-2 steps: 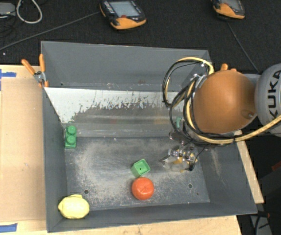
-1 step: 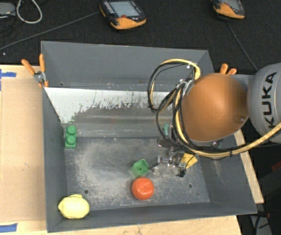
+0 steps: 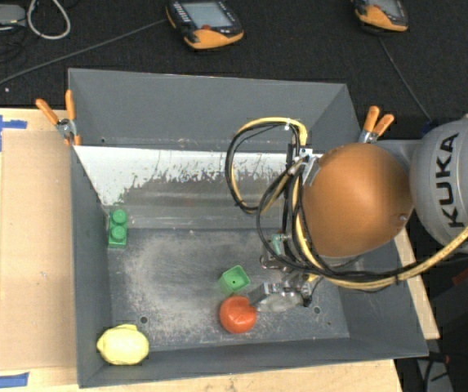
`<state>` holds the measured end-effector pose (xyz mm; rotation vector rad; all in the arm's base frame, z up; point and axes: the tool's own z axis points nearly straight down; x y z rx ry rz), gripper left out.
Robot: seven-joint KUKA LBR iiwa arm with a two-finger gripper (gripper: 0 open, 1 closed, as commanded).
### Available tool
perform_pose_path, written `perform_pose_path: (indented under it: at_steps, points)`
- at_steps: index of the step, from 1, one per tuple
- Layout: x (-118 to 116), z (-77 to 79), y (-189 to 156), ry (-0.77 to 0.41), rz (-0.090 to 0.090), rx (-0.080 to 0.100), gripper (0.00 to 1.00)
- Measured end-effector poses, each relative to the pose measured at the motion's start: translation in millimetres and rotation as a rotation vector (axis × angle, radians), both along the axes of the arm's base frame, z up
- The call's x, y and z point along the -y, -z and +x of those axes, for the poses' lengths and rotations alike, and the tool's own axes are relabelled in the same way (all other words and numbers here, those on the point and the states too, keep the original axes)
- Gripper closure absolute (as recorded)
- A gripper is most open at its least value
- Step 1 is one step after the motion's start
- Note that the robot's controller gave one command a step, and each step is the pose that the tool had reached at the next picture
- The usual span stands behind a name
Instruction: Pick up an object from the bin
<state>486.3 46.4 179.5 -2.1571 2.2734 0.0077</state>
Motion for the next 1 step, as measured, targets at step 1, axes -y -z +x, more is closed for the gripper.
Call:
perform_pose_path:
  at_steps: [1]
  points:
    - [-28.7,-6.3,25.3,-0.012,0.001,0.001,1.0]
